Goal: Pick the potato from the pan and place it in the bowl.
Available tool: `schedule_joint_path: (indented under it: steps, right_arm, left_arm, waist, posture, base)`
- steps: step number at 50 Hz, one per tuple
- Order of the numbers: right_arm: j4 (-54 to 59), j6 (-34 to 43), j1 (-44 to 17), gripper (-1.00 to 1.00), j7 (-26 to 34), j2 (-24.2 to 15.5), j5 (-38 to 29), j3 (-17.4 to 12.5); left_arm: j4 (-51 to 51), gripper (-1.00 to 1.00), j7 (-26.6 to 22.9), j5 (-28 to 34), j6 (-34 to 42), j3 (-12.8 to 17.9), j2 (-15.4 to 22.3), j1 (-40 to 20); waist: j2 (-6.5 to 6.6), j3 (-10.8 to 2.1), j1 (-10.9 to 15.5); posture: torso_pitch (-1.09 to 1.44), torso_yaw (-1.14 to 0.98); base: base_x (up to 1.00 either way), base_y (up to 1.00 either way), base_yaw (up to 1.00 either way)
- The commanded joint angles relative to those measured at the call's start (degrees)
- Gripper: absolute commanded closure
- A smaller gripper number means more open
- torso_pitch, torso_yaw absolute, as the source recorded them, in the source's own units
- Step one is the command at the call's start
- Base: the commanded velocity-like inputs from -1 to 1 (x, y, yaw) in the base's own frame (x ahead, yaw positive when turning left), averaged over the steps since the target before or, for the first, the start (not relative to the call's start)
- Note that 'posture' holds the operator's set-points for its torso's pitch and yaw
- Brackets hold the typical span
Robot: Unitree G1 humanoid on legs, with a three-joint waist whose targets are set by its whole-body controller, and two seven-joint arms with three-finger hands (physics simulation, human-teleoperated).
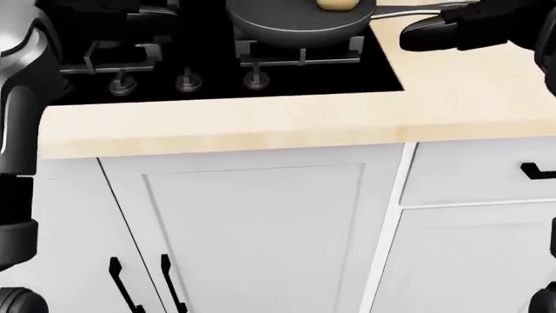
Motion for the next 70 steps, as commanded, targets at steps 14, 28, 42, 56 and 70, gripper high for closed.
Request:
schedule_joint_path:
  steps: [14, 28, 42, 56, 70]
  right_arm:
    - [-0.9, -1.7, -2.6, -1.00, 0.6, 0.1, -0.7, 0.8]
    - [-1.9, -0.3, -3.9, -1.00, 1.8, -0.8, -1.1, 0.1]
    - [-1.1, -0.4, -4.8, -1.00, 1.9, -0.7, -1.6, 0.7]
    - [-2.5, 1.4, -6.3, -1.00, 2.9, -1.0, -2.1, 0.6]
    - [7.8, -13.7, -11.7, -1.00, 8.7, -2.3, -6.8, 3.5]
  left_arm:
    - [-1.2, -1.00, 0.0, -0.1, -1.5, 1.0, 1.5, -2.5]
    - [-1.0, -1.00, 0.2, -0.1, -0.4, 0.6, 1.5, -4.2]
    - [0.0, -1.00, -0.1, 0.0, -1.0, 0.8, 1.9, -4.6]
    - [-0.9, -1.00, -0.6, 0.7, 1.0, 0.3, 2.4, -6.7]
    - [0.0, -1.00, -2.1, 1.8, 0.7, 1.0, 4.2, -8.0]
  waist:
    - [-2.08, -1.66, 1.5]
    - [-1.19, -1.19, 0.4]
    - [-1.76, -1.50, 1.4]
    - [-1.67, -1.12, 0.6]
    - [-3.57, -0.58, 0.1]
  posture:
    - [0.00, 0.00]
    - [0.00, 0.00]
    - [0.00, 0.00]
    - [0.00, 0.00]
    - [0.00, 0.00]
  base:
    - [0.27, 0.00, 0.00]
    - [0.27, 0.00, 0.00]
    - [0.27, 0.00, 0.00]
    - [0.27, 0.00, 0.00]
    - [0.00, 0.00, 0.00]
